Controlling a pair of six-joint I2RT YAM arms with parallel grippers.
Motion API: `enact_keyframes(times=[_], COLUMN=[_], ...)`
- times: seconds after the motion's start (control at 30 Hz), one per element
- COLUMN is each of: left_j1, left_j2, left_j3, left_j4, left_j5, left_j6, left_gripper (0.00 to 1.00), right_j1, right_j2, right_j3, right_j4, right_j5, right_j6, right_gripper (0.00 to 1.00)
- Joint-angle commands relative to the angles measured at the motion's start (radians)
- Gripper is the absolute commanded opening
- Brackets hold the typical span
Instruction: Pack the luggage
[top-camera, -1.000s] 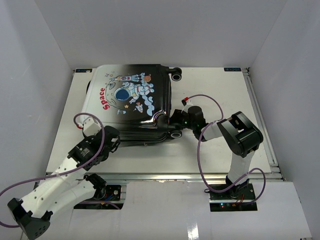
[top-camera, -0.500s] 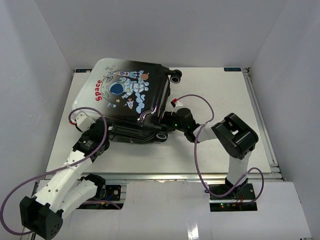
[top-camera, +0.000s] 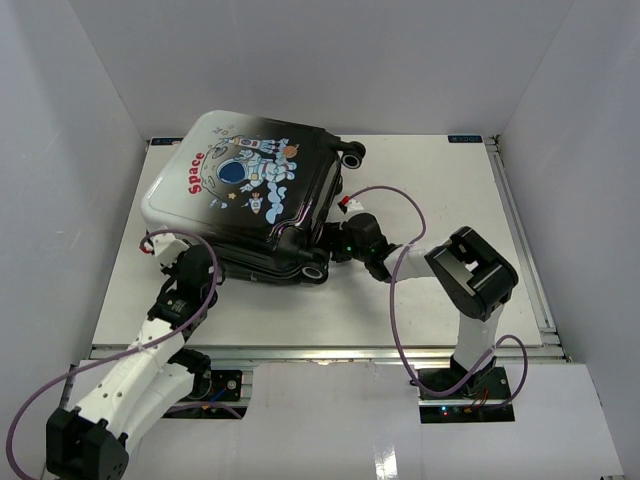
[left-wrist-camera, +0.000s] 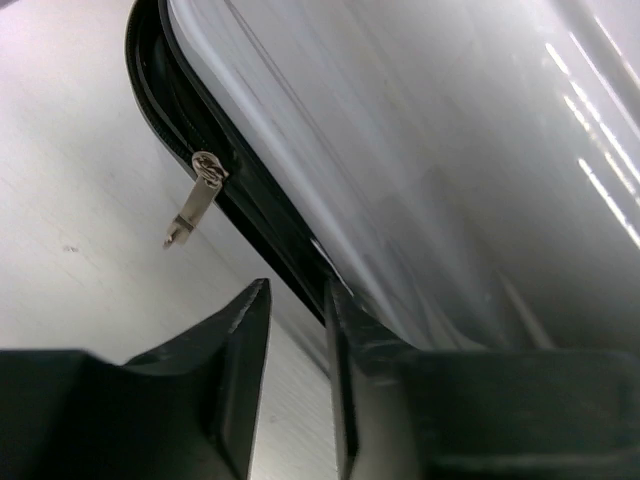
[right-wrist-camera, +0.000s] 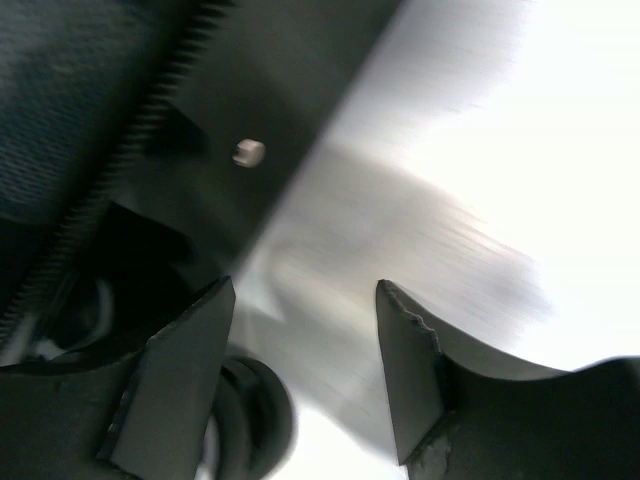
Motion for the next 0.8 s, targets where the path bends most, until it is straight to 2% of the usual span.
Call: enact_keyframes(times=[0.0,0.07,0.13,0.33,0.5,0.7,0.77], left_j1=[-0.032,-0.032,-0.033,-0.053,-0.071,-0.073,-0.073], left_j2=[-0.109,-0.162,-0.180,-0.162,-0.190,-0.250,-0.238], left_j3=[-0.078,-0.087,-0.086,-0.128,-0.178,-0.216,-0.216], left_j4=[0.256,0.251,0.221,0.221,0.210,0.205,0.229], left_j5=[0.444,0.508,0.523,0.696,0.713,0.734,0.770], left_j6=[0.094,0.115,0.121,0.148,0.166,0.163,0.164], left_gripper=[0.53,0.66,0.72,0.78,0.78,0.78,0.78], right_j1=[-0.019,-0.041,-0.057,-0.152,-0.248,-0.253,-0.250], right_j2=[-0.080,-0.107,-0.120,-0.194,-0.400,-0.636,-0.667], right_j3=[-0.003,-0.003,0.028,0.074,0.078,0.150,0.180], right_j4=[-0.251,-0.282,-0.355,-0.540,-0.640,-0.750,-0.782], right_j5=[0.046,0.103,0.167,0.251,0.269,0.068,-0.082], right_j6=[-0.085,-0.091,-0.108,-0.133,-0.214,-0.407,-0.483], right_gripper=[0.67,0.69,0.71,0.84,0.88,0.88,0.89])
